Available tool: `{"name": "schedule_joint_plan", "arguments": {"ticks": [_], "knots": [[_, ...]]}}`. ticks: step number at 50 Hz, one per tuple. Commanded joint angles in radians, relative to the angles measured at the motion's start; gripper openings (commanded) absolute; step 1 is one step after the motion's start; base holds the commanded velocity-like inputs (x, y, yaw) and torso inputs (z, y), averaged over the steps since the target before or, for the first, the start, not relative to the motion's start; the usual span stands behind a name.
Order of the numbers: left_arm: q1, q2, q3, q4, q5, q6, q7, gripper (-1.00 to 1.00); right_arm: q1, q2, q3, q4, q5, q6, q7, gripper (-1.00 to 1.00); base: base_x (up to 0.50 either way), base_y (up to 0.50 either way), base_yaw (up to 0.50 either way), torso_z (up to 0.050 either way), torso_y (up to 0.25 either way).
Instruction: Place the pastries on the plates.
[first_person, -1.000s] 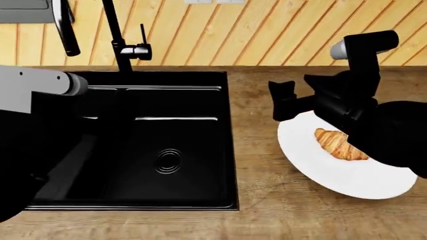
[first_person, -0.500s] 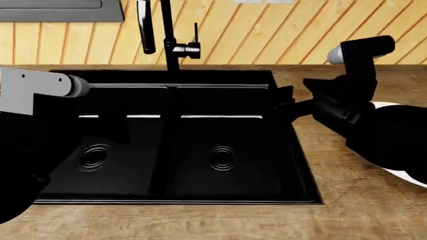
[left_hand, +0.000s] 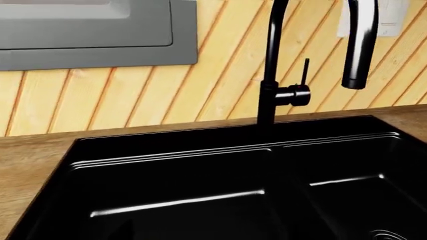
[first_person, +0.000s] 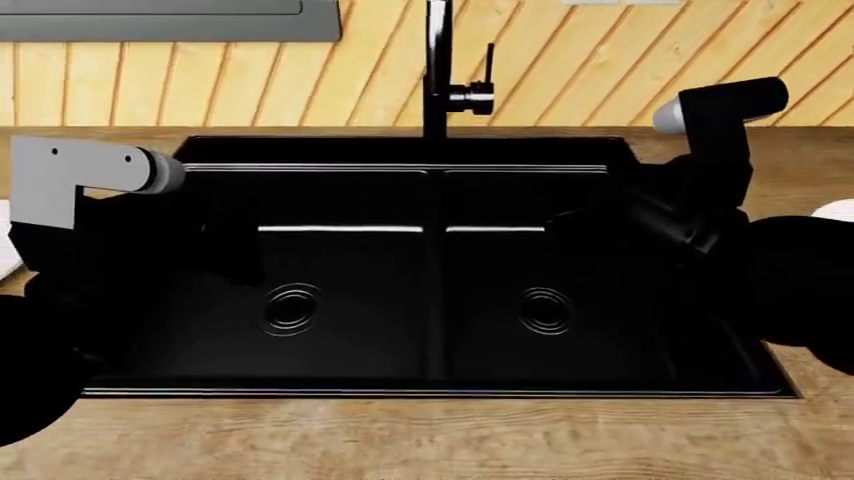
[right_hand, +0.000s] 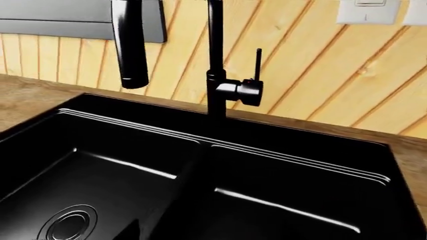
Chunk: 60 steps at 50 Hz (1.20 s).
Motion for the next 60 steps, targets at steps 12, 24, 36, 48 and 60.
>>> {"name": "schedule_joint_plan", "arguments": {"ticks": [12, 24, 36, 48, 60], "knots": [[0.003, -0.011, 0.002, -0.001, -0.008, 0.008, 0.003, 1.0, -0.022, 0.004, 0.005, -0.006, -0.001, -0.019, 0.001, 1.0, -0.03, 0.44, 0.0, 0.0, 0.0], [0.017, -0.014, -0.002, 0.0, -0.009, 0.02, 0.004, 1.0, -0.029, 0.006, 0.009, -0.007, -0.002, -0.029, 0.004, 1.0, -0.03, 0.44, 0.0, 0.0, 0.0], [0.022, -0.02, -0.004, 0.004, -0.015, 0.024, 0.002, 1.0, -0.033, 0.007, 0.011, -0.011, -0.001, -0.033, 0.005, 1.0, -0.03, 0.44, 0.0, 0.0, 0.0], [0.019, -0.026, -0.003, 0.002, -0.021, 0.025, -0.001, 1.0, -0.042, 0.009, 0.01, -0.014, -0.015, -0.045, 0.002, 1.0, -0.02, 0.44, 0.0, 0.0, 0.0], [0.015, -0.027, 0.0, 0.003, -0.028, 0.025, -0.009, 1.0, -0.044, 0.01, 0.01, -0.014, -0.019, -0.048, 0.004, 1.0, -0.01, 0.44, 0.0, 0.0, 0.0]]}}
